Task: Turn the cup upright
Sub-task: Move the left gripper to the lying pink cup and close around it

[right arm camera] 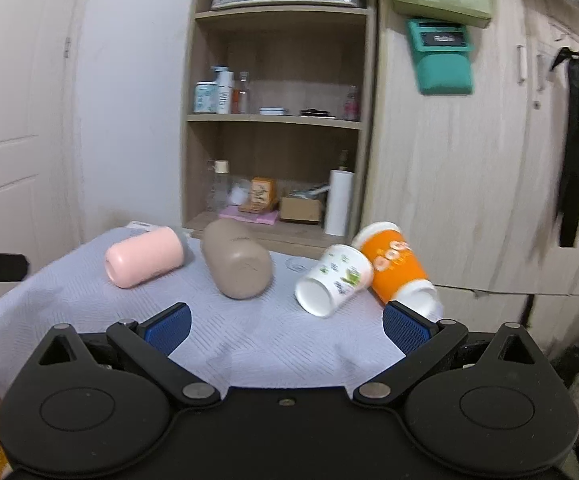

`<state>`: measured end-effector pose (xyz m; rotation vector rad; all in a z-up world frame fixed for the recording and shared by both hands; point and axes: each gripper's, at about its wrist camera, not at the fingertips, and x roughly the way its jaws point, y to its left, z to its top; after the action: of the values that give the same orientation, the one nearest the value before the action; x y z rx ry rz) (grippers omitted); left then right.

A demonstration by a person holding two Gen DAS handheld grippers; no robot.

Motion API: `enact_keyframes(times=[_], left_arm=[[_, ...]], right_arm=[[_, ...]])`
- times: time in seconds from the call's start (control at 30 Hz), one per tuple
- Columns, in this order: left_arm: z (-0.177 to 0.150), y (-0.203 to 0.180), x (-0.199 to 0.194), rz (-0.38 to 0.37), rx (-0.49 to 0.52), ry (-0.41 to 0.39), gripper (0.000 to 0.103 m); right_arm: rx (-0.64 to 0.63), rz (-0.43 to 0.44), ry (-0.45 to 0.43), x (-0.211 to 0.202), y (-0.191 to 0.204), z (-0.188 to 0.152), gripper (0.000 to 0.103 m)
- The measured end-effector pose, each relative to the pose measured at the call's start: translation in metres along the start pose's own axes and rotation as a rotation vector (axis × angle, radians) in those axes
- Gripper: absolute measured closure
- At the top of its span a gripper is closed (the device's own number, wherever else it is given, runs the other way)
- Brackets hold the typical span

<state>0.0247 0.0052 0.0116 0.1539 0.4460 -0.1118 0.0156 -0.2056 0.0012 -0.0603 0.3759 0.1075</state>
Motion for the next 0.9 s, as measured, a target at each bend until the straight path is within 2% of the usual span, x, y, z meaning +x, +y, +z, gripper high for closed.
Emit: enact_keyframes(times=[0.17, 0.33, 0.47, 0.53, 0.7, 0.8, 0.9], left_arm=[[0.025, 0.009, 0.034, -0.067, 0.032, 0.054, 0.0], [0.039, 0.015, 0.079, -0.083, 0.084, 0.089, 0.0], [0.042, 0.029, 0.127, -0.213, 0.051, 0.167, 0.0], [0.041, 0.031, 0.143, -0.243, 0.059, 0.185, 0.0], [0.043, 0.037, 0.18, -0.262, 0.074, 0.243, 0.004], [0.042, 0.042, 0.194, -0.26, 0.079, 0.242, 0.007], [0.04, 0.047, 0.203, -0.296, 0.084, 0.253, 0.009]], right_arm=[[-0.021, 0.14, -0.006, 0.023, 0.005, 0.016, 0.0], [-0.031, 0.26, 0.069, 0.057, 0.016, 0.022, 0.0], [0.006, 0.327, 0.126, 0.08, 0.025, 0.019, 0.0], [0.024, 0.35, 0.152, 0.089, 0.027, 0.018, 0.0], [0.041, 0.367, 0.199, 0.108, 0.035, 0.014, 0.0], [0.027, 0.357, 0.212, 0.115, 0.038, 0.011, 0.0], [0.025, 0.357, 0.221, 0.119, 0.038, 0.008, 0.0]])
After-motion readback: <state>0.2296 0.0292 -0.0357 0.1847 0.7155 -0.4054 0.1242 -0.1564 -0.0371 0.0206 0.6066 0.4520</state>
